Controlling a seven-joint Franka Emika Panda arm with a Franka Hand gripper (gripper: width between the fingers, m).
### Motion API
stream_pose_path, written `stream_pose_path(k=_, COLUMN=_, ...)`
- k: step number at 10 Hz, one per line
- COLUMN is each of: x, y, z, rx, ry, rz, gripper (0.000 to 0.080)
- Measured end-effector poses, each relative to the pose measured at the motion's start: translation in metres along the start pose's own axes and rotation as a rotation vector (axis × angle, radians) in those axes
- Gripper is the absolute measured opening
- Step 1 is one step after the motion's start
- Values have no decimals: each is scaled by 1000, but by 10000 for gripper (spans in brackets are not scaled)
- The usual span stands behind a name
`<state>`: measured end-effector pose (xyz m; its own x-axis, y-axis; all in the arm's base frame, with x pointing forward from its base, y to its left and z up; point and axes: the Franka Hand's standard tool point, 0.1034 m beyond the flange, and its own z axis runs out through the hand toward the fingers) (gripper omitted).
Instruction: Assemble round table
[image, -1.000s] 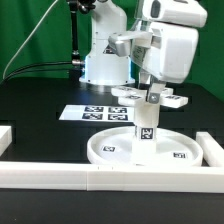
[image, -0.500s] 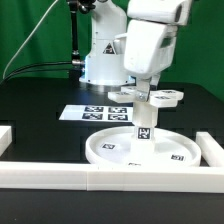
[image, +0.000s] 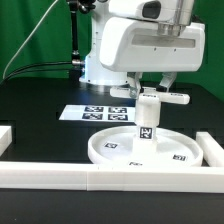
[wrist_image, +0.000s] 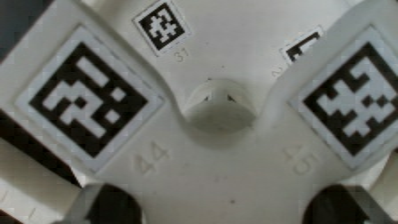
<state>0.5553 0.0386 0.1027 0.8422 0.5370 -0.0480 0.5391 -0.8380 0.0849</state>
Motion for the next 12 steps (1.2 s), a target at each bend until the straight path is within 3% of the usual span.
stream_pose_path(k=4, x=1, y=-1, z=0, rx=14, ry=4, rz=280, gripper=442)
stream_pose_path(k=6, x=-1, y=-1, z=1, rx=69, ry=10, rz=546, gripper=442)
stream_pose_path(k=7, x=-1, y=-1, z=1, rx=79, ry=9, rz=617, gripper=442)
stream_pose_path(k=9, x=-2, y=-3, z=2, rx=123, ry=4, rz=855, gripper=442)
stream_pose_path(k=12, x=-1, y=-4, z=3, rx=150, ry=-13, rz=1165, gripper=442)
